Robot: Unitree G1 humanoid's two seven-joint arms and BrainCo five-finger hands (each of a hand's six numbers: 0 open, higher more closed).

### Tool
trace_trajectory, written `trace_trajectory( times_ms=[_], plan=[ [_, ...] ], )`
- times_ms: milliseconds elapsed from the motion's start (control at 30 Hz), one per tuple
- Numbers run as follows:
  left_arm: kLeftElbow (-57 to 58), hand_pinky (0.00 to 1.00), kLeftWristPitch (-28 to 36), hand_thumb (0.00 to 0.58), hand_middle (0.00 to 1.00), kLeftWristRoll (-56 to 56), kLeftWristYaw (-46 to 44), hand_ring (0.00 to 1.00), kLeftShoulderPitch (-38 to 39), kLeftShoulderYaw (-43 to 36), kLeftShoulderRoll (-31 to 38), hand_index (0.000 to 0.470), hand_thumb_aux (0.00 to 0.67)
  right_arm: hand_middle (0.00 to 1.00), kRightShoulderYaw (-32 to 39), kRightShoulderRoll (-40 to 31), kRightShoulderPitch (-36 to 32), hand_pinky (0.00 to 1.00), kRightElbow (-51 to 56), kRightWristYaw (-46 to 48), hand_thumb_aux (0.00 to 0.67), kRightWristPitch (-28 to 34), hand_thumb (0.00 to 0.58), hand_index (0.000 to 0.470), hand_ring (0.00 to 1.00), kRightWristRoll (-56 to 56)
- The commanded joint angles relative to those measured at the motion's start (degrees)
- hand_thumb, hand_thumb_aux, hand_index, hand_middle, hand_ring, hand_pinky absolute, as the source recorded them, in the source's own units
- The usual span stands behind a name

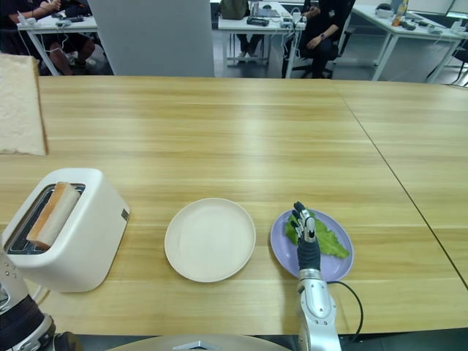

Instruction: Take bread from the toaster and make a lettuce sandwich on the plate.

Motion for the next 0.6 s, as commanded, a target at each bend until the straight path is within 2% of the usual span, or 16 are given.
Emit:
trace_trajectory(
  times_ms=[33,300,600],
  plan=[
    [3.7,1.0,4.9,0.58,1.0,-1.6,-4.6,1.0,2.2,-8.8,-1.1,0.46,0.67,0.0,0.3,0.3,-0.6,0.0,-0.4,-0.2,0.0,-0.3,0.0,0.0,0.0,-0.1],
    [10.4,1.0,1.4,0.58,1.0,0.2,-12.5,1.0,5.1,-20.7,-1.1,0.46,0.67,0.0,1.0,0.0,-1.3,0.0,-2.9,-0.2,0.0,-1.4,0.0,0.0,0.0,-1.0],
    [16.0,1.0,4.2,0.58,1.0,-4.8,-22.1,1.0,6.2,-29.8,-3.4,0.46,0.67,0.0,2.5,-0.4,-2.3,0.0,-4.2,1.1,0.0,-1.7,0.0,0.0,0.0,-0.7]
  ],
)
